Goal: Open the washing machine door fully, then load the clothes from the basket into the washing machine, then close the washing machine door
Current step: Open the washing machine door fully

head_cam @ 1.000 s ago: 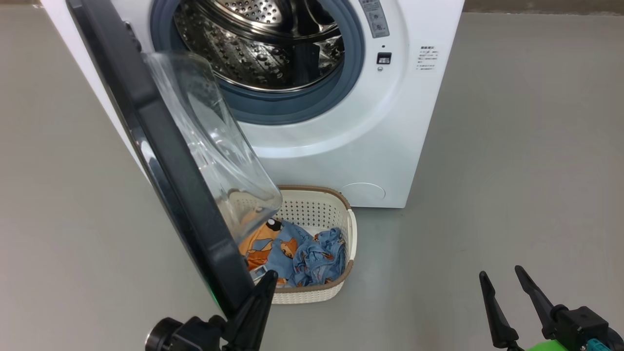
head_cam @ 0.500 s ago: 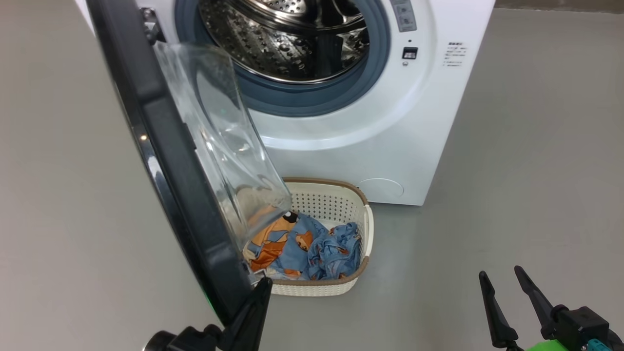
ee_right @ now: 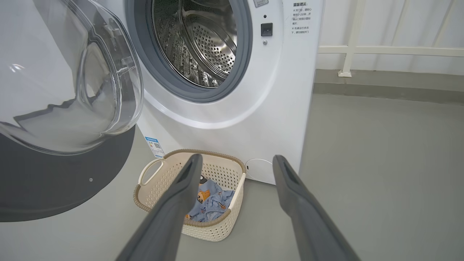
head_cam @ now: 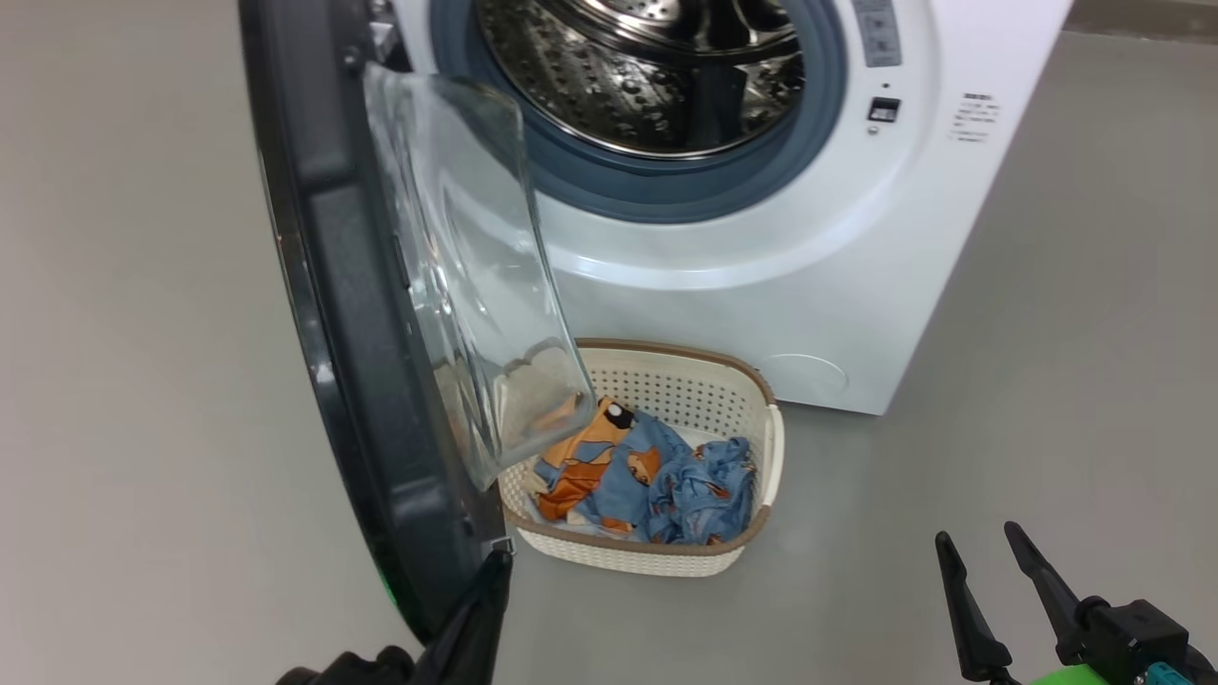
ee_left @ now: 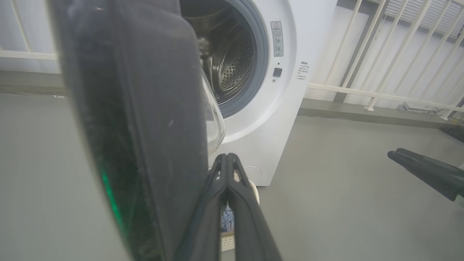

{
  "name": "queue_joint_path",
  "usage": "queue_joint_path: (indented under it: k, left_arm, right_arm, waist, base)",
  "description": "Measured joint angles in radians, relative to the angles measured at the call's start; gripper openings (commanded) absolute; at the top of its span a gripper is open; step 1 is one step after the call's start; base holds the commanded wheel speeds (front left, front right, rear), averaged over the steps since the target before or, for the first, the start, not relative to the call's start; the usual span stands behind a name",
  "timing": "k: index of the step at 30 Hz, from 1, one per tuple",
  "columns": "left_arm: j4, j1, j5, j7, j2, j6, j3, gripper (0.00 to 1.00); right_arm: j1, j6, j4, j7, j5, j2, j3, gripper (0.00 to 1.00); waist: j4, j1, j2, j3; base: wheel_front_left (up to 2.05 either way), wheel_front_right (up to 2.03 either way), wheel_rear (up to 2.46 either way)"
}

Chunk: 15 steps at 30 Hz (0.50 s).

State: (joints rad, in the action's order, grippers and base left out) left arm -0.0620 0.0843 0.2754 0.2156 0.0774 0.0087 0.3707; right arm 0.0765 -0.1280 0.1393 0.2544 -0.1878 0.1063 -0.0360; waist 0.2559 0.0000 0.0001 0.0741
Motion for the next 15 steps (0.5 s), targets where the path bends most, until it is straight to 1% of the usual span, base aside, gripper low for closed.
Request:
queue_joint_path:
  k: [5, 9, 15]
  left_arm:
    - [-0.002, 0.008, 0.005, 0.000, 0.006, 0.016, -0.024, 0.00]
    - [0.000, 0.009, 0.018, 0.005, 0.019, 0.040, -0.079, 0.00]
    - [0.023, 0.007, 0.047, 0.013, 0.044, 0.064, -0.153, 0.00]
  right_arm:
    - [0.000, 0.000, 0.001, 0.000, 0.000, 0.000, 0.000, 1.00]
    - [0.000, 0.000, 0.006, 0.000, 0.000, 0.000, 0.004, 1.00]
    - [0.000, 0.000, 0.012, 0.000, -0.001, -0.003, 0.016, 1.00]
  waist:
    - [0.040, 0.0000, 0.0000, -0.004]
    - [0.079, 0.0000, 0.0000, -0.011]
    - [0.110, 0.0000, 0.0000, -0.020]
  base:
    - [0.00, 0.00, 0.00]
    - [0.00, 0.00, 0.00]
    - [0.00, 0.00, 0.00]
